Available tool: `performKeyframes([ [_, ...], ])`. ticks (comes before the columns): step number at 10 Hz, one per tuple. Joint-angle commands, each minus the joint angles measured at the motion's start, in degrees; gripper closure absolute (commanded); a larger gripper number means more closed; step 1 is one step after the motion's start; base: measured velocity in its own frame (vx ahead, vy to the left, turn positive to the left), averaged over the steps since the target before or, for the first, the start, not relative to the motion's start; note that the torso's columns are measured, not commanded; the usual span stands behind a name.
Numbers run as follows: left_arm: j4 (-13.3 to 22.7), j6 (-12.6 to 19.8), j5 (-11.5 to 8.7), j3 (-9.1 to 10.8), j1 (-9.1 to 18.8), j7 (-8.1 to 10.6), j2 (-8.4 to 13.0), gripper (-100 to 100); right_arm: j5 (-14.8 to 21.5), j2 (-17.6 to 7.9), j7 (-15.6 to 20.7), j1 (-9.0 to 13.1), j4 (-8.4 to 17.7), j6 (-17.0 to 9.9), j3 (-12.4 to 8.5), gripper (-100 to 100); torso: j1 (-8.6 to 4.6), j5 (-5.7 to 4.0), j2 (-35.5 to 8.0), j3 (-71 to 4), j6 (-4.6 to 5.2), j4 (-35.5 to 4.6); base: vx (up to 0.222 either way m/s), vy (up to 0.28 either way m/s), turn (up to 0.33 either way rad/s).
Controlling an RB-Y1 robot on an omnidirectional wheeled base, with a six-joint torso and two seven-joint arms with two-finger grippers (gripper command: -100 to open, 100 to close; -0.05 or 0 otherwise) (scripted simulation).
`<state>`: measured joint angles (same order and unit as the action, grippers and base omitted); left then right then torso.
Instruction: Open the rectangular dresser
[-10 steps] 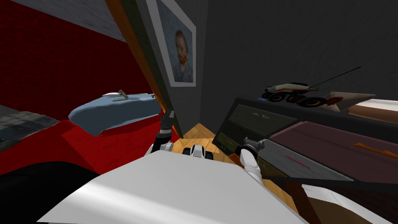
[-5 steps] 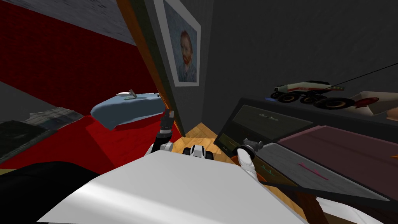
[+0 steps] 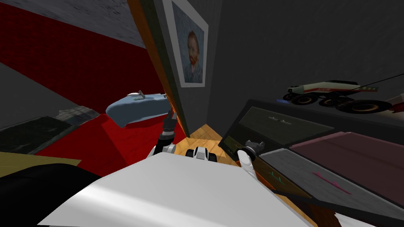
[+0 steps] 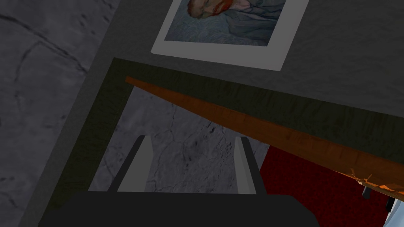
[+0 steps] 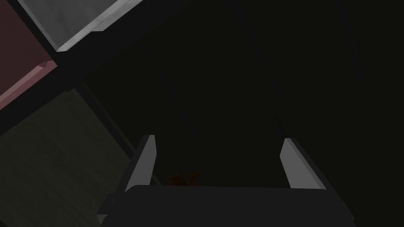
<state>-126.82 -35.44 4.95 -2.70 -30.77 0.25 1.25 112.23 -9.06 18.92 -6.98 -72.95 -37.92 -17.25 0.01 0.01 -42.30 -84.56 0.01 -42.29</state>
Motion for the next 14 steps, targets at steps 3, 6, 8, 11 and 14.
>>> performKeyframes([
  [3,0.00,0.00,0.00,0.00,0.00,0.00,0.00,0,7.45,1.25,0.93,1.24,3.38,-4.31,0.90,-100,0.00,-0.03,0.03,-0.01,-0.08,0.01,-0.031,0.000,0.104],
  [6,0.00,0.00,0.00,0.00,0.00,0.00,0.00,0,12.11,1.62,1.33,1.79,4.97,-6.44,1.36,-100,0.06,-0.01,0.14,-0.08,-0.08,0.04,-0.032,0.010,0.098],
  [8,0.00,0.00,0.00,0.00,0.00,0.00,0.00,0,15.41,1.71,1.63,2.18,6.06,-7.98,1.68,-100,-0.01,-0.01,0.01,-0.01,-0.02,0.00,-0.029,0.010,0.107],
  [11,0.00,0.00,0.00,0.00,0.00,0.00,0.00,0,16.73,1.78,1.91,2.27,6.30,-8.57,1.80,-100,-0.02,-0.01,0.01,-0.01,-0.01,0.01,-0.017,0.007,0.045],
  [14,0.00,0.00,0.00,0.01,-0.01,0.00,0.01,0,15.70,0.65,2.91,3.33,5.89,-6.99,1.22,-100,-0.12,-0.04,0.17,-0.11,-0.02,0.05,0.033,-0.027,-0.025],
])
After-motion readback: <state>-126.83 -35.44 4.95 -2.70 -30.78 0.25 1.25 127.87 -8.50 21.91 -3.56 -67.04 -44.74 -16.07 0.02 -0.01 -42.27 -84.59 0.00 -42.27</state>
